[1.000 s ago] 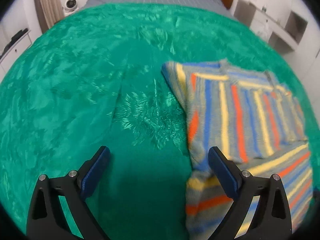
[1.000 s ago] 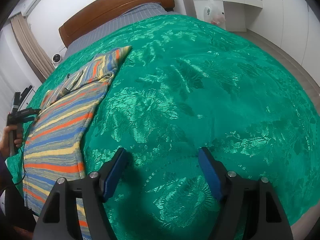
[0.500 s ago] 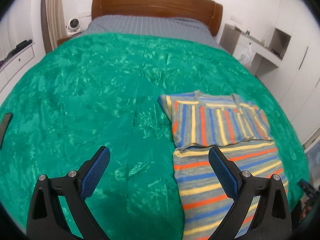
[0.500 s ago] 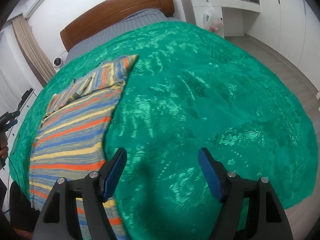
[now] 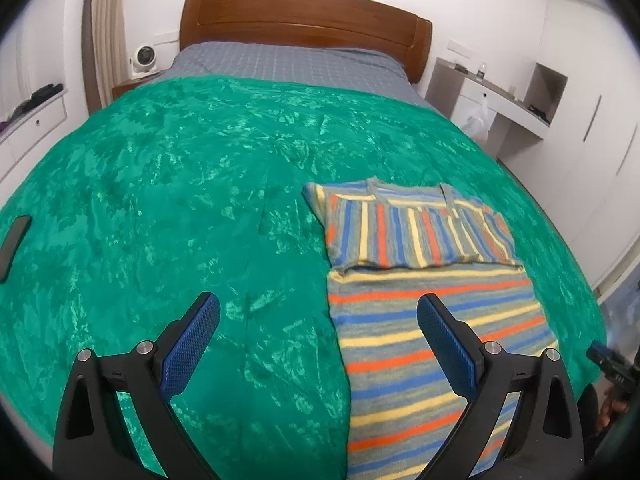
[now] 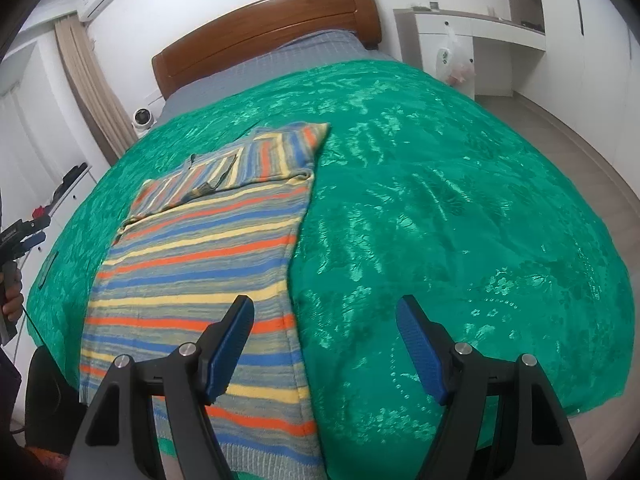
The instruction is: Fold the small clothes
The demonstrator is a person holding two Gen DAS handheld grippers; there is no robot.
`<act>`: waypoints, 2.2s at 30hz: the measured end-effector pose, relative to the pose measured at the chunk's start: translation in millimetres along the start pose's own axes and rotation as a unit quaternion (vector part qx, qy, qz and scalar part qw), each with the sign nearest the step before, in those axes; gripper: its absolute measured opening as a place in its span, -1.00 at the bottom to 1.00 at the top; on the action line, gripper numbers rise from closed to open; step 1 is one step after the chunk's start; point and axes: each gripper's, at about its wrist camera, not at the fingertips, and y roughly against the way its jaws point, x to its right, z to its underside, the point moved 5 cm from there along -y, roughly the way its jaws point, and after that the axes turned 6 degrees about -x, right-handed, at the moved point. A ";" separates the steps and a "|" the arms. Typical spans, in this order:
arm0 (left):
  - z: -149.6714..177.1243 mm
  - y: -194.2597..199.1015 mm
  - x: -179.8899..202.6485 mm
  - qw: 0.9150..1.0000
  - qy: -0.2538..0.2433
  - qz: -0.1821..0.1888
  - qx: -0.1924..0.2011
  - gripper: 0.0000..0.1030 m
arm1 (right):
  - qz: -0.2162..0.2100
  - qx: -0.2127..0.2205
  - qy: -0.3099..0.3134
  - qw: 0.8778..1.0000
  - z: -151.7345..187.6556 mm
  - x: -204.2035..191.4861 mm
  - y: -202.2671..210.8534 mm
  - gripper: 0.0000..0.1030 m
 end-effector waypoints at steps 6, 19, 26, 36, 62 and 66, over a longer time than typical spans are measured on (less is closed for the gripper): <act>15.9 -2.6 11.7 1.000 -0.013 -0.001 -0.010 0.93 | -0.004 -0.002 -0.003 1.000 1.9 -2.5 0.5 0.42; 68.5 -9.5 19.1 0.998 0.019 0.022 -0.058 0.93 | -0.001 -0.004 0.026 1.000 6.2 -8.8 7.2 0.42; 134.8 -29.2 11.2 0.985 0.037 0.049 -0.160 0.93 | -0.015 -0.073 0.040 0.996 33.3 -3.7 0.4 0.42; 198.5 -46.7 53.8 0.966 -0.039 0.047 -0.252 0.51 | -0.080 -0.220 0.061 0.970 83.8 -20.1 -34.1 0.30; 204.3 -24.4 27.9 0.959 -0.029 0.074 -0.272 -0.95 | -0.060 -0.253 0.087 0.962 91.0 -39.9 -29.0 -0.90; 204.1 -27.8 31.8 0.960 -0.028 0.075 -0.269 -0.95 | -0.060 -0.252 0.086 0.962 92.6 -42.7 -31.0 -0.90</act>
